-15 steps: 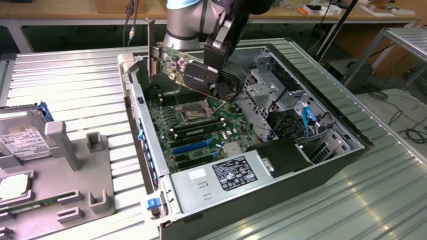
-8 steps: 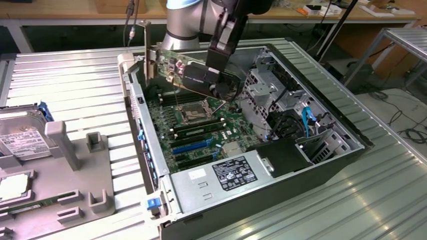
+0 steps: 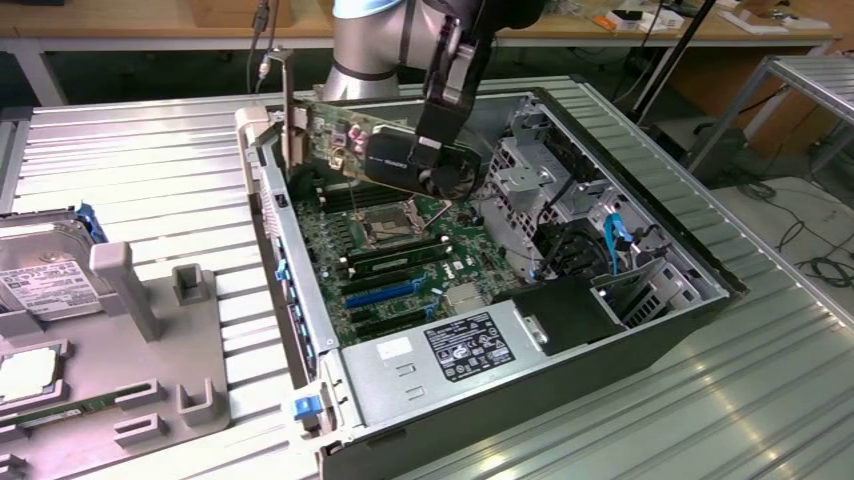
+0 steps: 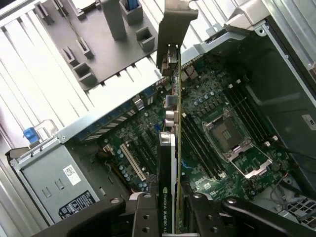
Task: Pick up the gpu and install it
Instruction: 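Insert the gpu into the slot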
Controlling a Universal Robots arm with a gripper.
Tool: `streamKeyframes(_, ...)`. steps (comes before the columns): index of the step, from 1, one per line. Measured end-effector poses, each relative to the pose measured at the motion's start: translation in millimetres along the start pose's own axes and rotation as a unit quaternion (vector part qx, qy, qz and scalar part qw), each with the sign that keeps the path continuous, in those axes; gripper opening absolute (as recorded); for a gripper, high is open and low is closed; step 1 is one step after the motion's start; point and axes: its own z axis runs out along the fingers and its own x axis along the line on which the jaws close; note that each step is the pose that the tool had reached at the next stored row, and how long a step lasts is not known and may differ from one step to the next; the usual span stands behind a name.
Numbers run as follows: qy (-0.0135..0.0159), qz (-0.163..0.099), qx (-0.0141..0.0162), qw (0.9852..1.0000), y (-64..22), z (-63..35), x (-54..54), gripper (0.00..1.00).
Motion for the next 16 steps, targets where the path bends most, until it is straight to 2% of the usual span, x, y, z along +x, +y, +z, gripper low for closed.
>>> streamKeyframes(8,0.0046,-0.044,-0.001,0.999,0.0,0.0,0.0,0.27)
streamKeyframes(12,0.0075,-0.071,-0.0017,0.9974,0.0,0.0,0.0,0.27)
streamKeyframes(16,0.0105,-0.1,-0.0024,0.995,0.0,0.0,0.0,0.27)
